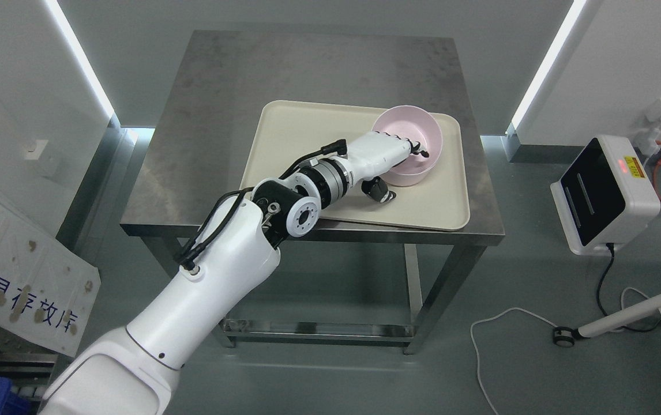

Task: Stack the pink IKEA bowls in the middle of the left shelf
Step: 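Grip the stacked pink bowls with the left hand and lift them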

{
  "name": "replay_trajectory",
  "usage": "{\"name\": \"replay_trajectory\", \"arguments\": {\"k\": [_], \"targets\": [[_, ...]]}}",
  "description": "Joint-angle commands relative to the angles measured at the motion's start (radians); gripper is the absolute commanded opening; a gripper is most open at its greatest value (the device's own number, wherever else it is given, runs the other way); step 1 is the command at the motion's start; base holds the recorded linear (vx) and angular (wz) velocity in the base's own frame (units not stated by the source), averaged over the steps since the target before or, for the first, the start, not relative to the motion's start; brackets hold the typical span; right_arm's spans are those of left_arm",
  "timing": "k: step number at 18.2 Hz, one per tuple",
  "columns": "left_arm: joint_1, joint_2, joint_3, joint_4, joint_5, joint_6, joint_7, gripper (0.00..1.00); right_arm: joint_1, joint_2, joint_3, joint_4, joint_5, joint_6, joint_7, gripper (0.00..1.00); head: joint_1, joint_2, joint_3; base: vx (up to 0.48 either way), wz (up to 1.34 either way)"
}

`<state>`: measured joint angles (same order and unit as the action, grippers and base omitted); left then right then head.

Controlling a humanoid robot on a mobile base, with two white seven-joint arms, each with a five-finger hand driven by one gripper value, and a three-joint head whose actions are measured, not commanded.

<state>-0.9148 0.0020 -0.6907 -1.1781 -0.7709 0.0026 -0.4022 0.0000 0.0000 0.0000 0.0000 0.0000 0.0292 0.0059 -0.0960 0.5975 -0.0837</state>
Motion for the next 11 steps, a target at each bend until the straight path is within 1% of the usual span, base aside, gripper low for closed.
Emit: {"name": "replay_trajectory", "arguments": {"k": [1, 2, 5, 7, 8, 10, 11], "targets": [[-0.023, 0.015, -0.038, 0.068, -0.008, 0.007, -0.001, 0.54, 0.029, -0.017, -0.012, -0.034, 0.0, 0.005, 0.0, 1.0, 0.0, 0.0, 0.0, 0.0, 0.0], [-0.023, 0.015, -0.038, 0.068, -0.007, 0.005, -0.001, 0.51, 0.029, -0.017, -0.011, -0.034, 0.0, 0.006, 0.0, 1.0, 0.0, 0.0, 0.0, 0.0, 0.0], [-0.023, 0.015, -0.035, 0.068, -0.001, -0.003, -0.001, 0.35, 0.029, -0.017, -0.012, -0.034, 0.0, 0.005, 0.0, 1.0, 0.0, 0.0, 0.0, 0.0, 0.0], [-0.023, 0.015, -0.035, 0.068, 0.002, -0.003, -0.001, 0.31, 0.029, -0.017, -0.012, -0.034, 0.0, 0.006, 0.0, 1.0, 0.0, 0.0, 0.0, 0.0, 0.0], [-0.023, 0.015, -0.03, 0.068, 0.005, -0.004, -0.003, 0.27, 0.029, -0.017, -0.012, -0.034, 0.0, 0.006, 0.0, 1.0, 0.0, 0.0, 0.0, 0.0, 0.0], [-0.021, 0.015, -0.02, 0.068, 0.007, -0.016, -0.003, 0.21, 0.029, -0.017, -0.011, -0.034, 0.0, 0.005, 0.0, 1.0, 0.0, 0.0, 0.0, 0.0, 0.0], [-0.022, 0.015, -0.009, 0.068, 0.007, -0.033, -0.004, 0.17, 0.029, -0.017, -0.012, -0.034, 0.0, 0.005, 0.0, 1.0, 0.0, 0.0, 0.0, 0.0, 0.0]]}}
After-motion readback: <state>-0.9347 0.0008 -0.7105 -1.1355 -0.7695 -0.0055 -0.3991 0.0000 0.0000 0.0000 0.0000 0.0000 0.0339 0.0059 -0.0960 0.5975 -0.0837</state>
